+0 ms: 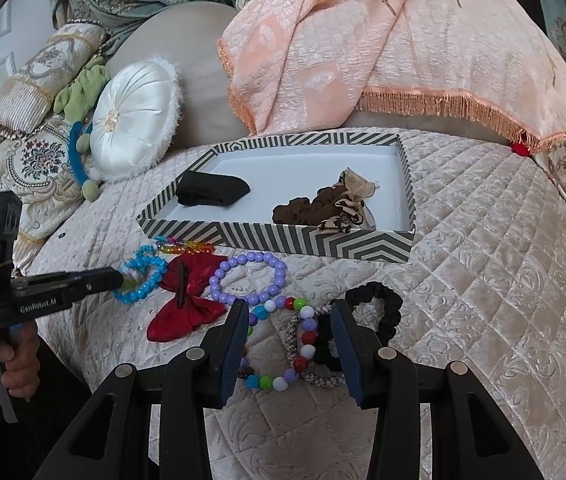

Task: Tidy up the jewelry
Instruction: 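Lift the blue bracelet with the left tool while the right tool grasps the grey braided hair tie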

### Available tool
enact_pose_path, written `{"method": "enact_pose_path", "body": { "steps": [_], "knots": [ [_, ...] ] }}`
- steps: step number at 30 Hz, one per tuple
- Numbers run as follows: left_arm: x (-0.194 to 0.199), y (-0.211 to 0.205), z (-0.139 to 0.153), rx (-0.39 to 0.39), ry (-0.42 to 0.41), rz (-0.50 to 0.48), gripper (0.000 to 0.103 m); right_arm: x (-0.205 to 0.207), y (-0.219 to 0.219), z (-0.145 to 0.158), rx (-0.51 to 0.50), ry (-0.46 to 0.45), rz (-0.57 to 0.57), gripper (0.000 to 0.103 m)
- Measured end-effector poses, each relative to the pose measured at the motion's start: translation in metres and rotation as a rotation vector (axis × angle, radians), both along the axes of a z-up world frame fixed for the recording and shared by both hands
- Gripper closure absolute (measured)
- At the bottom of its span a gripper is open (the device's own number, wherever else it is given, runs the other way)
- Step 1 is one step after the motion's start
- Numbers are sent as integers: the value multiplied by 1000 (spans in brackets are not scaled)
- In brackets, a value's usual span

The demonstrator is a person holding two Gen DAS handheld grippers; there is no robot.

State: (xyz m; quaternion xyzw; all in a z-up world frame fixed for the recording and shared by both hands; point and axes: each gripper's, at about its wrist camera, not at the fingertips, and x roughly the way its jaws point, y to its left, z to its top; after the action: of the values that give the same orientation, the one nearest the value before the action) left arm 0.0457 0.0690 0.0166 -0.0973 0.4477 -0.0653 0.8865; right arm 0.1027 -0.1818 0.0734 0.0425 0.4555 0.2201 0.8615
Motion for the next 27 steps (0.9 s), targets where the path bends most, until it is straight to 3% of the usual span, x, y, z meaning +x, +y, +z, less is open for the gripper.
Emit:
{"method": "enact_pose_path", "body": {
  "steps": [3, 5, 8, 13, 21, 22, 25, 27],
  "knots": [
    [1, -4, -4, 8, 25, -10, 80, 0, 0, 0, -1, -2, 3, 62],
    [0, -5, -6, 9, 32, -5, 70, 0, -1, 1, 2, -4, 4, 62],
    [-3, 1, -10, 12, 54, 38, 70, 0, -2, 1, 2, -5, 2, 62],
    [-9, 27, 5, -49, -29, 166, 70, 1, -4, 1, 6, -5, -2, 62],
    [11, 8, -11, 36, 27, 106, 70, 0, 1, 0, -5, -2, 14, 62],
    [13, 6, -12, 51, 28, 105, 72, 0, 0, 0, -5, -1, 11, 62],
    [16, 6, -12, 88, 17, 108, 93, 0, -1, 0, -6, 2, 2, 62],
    [13, 10, -7, 81, -1, 118, 93, 0, -4, 1, -4, -2, -4, 62]
  ]
}}
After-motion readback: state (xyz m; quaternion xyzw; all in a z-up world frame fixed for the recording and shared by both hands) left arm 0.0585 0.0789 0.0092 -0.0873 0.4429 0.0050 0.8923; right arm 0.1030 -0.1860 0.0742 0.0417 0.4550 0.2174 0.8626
